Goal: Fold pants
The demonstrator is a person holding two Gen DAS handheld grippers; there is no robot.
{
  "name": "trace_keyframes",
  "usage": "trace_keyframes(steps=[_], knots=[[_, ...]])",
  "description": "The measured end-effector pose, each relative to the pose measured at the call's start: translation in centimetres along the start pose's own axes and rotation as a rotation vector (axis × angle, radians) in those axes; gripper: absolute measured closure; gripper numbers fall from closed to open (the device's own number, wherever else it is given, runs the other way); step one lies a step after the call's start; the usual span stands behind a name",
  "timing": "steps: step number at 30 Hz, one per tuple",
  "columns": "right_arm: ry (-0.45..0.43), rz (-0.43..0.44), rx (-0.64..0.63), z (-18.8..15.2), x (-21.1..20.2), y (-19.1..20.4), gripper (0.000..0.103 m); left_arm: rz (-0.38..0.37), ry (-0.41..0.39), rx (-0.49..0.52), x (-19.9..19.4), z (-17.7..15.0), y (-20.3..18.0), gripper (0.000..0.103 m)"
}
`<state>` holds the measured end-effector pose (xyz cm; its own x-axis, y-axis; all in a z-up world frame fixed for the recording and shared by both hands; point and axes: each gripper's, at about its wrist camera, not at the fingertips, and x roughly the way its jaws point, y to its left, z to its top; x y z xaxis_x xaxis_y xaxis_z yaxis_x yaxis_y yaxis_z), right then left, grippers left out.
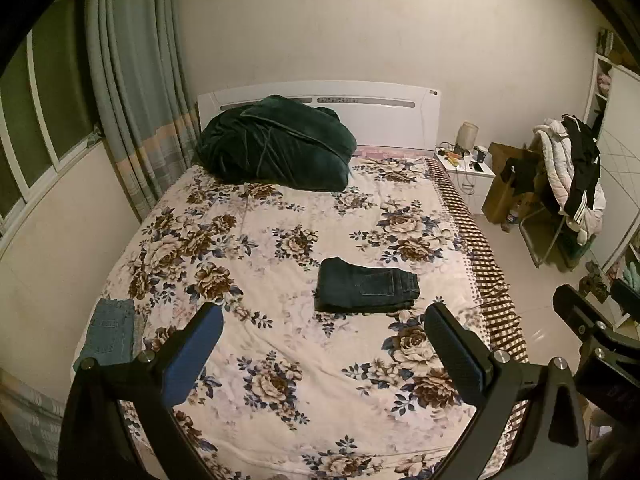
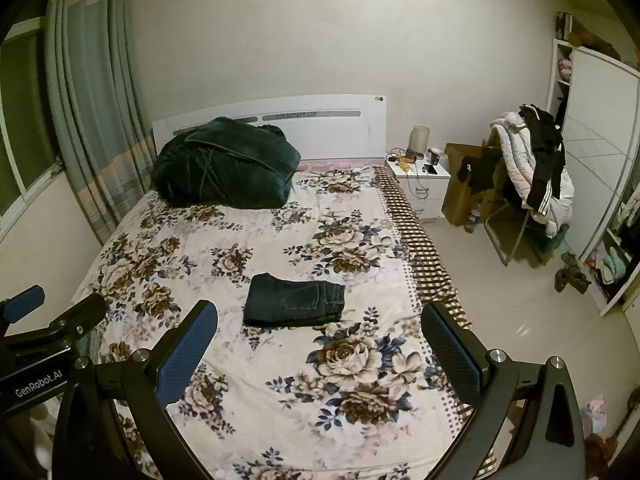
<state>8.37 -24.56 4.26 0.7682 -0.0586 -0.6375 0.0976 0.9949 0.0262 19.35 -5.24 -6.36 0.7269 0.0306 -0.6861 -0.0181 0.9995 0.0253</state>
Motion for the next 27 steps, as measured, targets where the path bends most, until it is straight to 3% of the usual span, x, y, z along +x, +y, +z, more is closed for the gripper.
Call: trace_keyframes(steps=[27], knots=[[0.001,0.002,0.003,-0.02,-0.05,-0.12,0.0,-0.004,0.002,-0.002,-0.42,-0.14,-0.29,0.0]])
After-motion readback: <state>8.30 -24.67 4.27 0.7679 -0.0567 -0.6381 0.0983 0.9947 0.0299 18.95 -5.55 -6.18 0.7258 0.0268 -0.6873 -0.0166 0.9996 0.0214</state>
